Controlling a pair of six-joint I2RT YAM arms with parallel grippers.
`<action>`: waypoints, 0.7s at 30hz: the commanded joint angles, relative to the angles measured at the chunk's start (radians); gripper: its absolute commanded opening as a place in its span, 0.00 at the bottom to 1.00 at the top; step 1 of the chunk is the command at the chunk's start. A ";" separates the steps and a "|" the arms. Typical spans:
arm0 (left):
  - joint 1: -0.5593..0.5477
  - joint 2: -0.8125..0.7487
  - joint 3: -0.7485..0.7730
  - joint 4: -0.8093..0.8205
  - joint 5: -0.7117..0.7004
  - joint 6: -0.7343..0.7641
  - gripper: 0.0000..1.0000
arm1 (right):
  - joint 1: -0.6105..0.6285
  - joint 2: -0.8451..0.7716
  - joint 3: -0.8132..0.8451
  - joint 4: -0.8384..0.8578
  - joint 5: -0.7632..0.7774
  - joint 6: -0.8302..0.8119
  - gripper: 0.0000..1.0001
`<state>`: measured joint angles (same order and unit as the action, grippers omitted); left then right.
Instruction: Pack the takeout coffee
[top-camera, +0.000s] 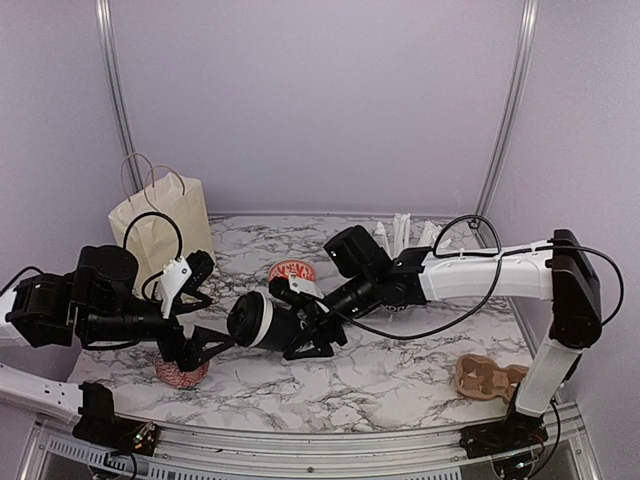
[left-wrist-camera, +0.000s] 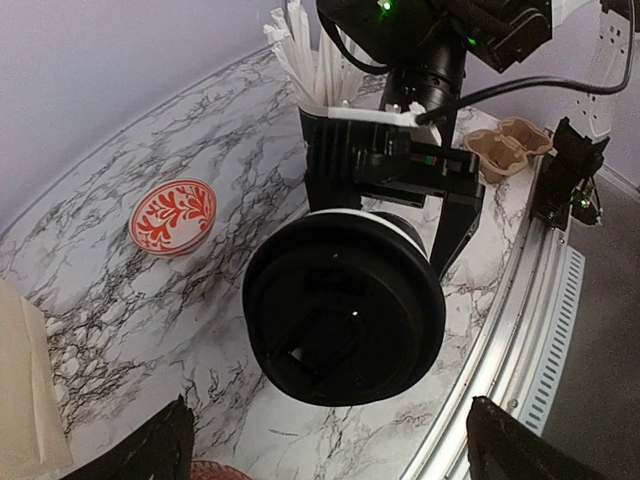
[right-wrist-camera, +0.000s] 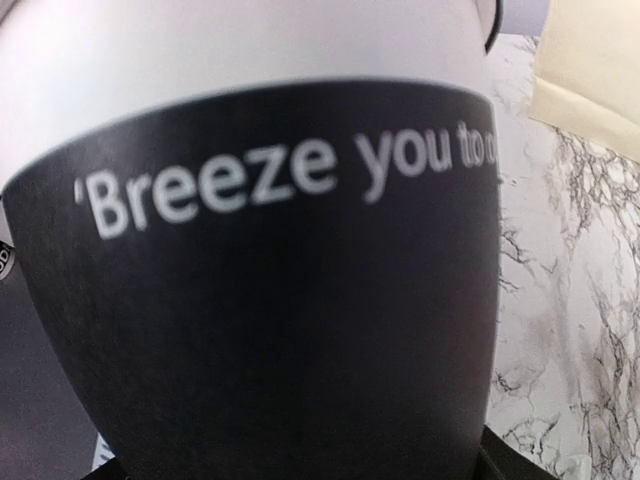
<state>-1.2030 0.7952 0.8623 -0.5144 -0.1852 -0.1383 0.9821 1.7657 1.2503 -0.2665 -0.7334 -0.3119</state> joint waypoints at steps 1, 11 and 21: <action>0.000 0.059 -0.003 0.100 0.135 0.058 0.96 | -0.002 -0.032 -0.030 0.035 -0.109 -0.003 0.72; 0.001 0.136 -0.002 0.161 0.150 0.075 0.96 | -0.003 -0.072 -0.068 0.038 -0.136 -0.012 0.72; 0.001 0.136 -0.010 0.179 0.181 0.075 0.94 | -0.002 -0.081 -0.076 0.033 -0.187 -0.049 0.72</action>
<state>-1.2030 0.9478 0.8616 -0.3752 -0.0254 -0.0772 0.9817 1.7184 1.1740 -0.2440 -0.8684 -0.3244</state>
